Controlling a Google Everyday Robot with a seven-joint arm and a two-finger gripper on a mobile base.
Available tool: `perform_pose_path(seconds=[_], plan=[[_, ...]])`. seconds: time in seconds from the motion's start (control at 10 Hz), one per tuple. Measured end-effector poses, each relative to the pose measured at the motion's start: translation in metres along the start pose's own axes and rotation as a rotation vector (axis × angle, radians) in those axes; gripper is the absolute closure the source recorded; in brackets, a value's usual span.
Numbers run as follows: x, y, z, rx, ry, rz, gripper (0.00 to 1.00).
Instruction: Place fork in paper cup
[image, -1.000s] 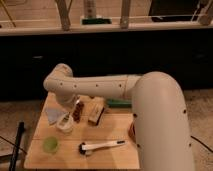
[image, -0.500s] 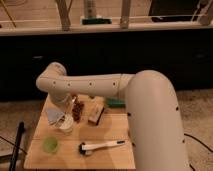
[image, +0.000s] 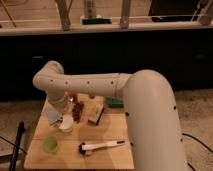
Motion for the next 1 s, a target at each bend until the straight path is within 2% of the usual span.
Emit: perform_pose_path(seconds=[0.4, 0.8, 0.9, 1.0], plan=[[-0.008, -0.001, 0.002, -0.015, -0.033, -0.038, 1.00], [-0.013, 0.001, 0.006, -0.025, -0.051, -0.047, 1.00], [-0.014, 0.002, 0.007, -0.029, -0.055, -0.046, 0.99], [-0.014, 0.003, 0.008, -0.034, -0.059, -0.043, 0.93]])
